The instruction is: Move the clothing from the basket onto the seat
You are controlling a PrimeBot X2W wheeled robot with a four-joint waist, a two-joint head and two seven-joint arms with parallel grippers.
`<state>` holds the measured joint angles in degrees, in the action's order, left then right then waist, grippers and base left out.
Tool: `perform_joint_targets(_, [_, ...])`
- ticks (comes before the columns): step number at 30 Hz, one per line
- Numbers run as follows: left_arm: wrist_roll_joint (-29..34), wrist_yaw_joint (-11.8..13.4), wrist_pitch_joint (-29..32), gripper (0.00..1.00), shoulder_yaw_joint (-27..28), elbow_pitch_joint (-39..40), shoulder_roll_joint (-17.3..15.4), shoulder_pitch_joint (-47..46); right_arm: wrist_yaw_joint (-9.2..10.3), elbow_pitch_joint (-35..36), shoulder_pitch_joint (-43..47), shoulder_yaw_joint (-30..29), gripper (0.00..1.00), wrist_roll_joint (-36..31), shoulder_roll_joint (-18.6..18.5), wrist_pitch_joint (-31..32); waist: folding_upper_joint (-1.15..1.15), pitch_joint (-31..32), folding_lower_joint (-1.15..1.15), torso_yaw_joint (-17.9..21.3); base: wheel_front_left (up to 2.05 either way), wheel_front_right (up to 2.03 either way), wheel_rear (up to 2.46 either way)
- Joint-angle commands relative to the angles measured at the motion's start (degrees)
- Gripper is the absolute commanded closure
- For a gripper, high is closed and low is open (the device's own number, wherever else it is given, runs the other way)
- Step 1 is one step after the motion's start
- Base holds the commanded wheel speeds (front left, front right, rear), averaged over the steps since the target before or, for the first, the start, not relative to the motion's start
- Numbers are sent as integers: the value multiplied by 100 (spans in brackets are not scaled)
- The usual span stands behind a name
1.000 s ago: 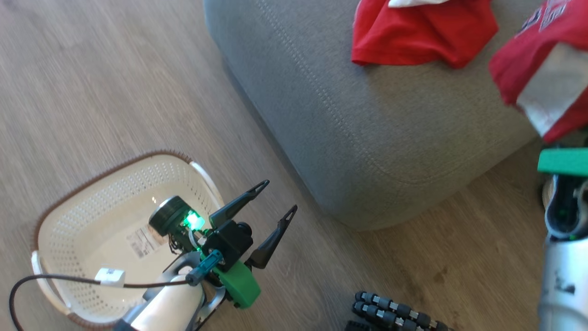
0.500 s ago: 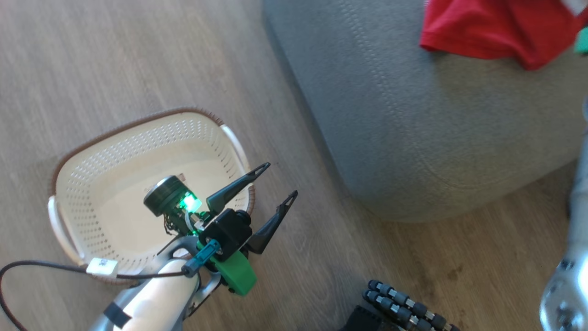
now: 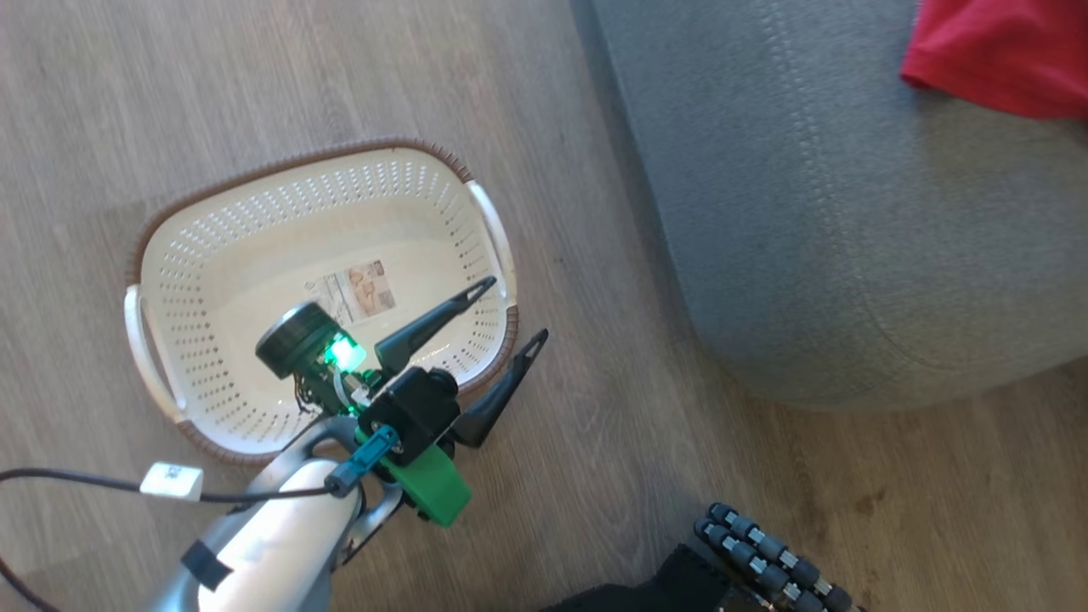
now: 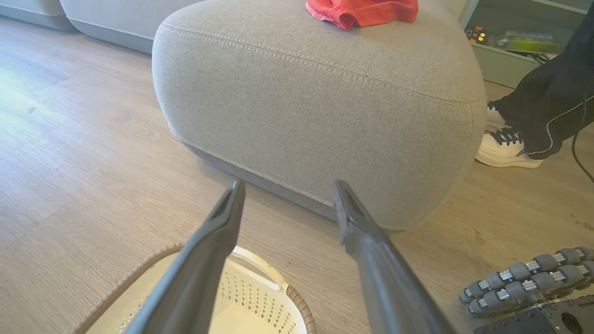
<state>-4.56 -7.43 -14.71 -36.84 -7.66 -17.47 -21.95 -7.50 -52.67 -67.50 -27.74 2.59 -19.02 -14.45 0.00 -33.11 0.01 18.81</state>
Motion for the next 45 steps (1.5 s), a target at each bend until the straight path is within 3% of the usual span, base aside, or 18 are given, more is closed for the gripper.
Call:
perform_joint_targets(1, [-12, -5, -29, 0, 194, 222, -87, -129, 1, 23, -280, -136, 100, -156, -256, 18, 0, -123, -1, -107, 0, 0, 0])
perform_joint_targets(6, [-10, -5, -29, 0, 251, 248, -128, -166, 1, -577, -634, -1152, 100, -665, -447, 10, 0, -287, -1, -247, 0, 0, 0])
perform_joint_targets(10, [-19, -5, -29, 0, 307, 263, -118, -176, 1, -907, -658, -1805, 100, -1305, -388, 192, 0, -372, -1, -330, 0, 0, 0])
perform_joint_targets(16, [-1, -5, -29, 0, 344, 288, -138, -160, 1, -957, -752, -2134, 100, -2033, -28, 114, 0, -452, -1, -375, 0, 0, 0])
perform_joint_targets(23, [-4, -5, -29, 0, 412, 289, -151, -178, 1, -1050, -616, -2905, 100, -2706, 185, 728, 0, -477, -1, -394, 0, 0, 0])
perform_joint_targets(27, [2, -5, -29, 0, 446, 295, -142, -172, 1, -1108, -696, -3114, 100, -3001, 348, 783, 0, -474, -1, -344, 0, 0, 0])
perform_joint_targets(28, [1, -5, -29, 0, 448, 298, -142, -170, 1, -1099, -705, -3154, 98, -3046, 348, 755, 0, -469, -1, -332, 0, 0, 0])
perform_joint_targets(30, [-7, -5, -29, 0, 449, 296, -138, -164, 1, -1125, -743, -3227, 0, -3109, 372, 706, 0, -442, -1, -312, 0, 0, 0])
perform_joint_targets(45, [-44, -5, -29, 0, 357, 160, 241, -75, 1, -1531, -477, -3141, 0, -3550, 387, 266, 0, 345, -1, -174, 0, 0, 0])
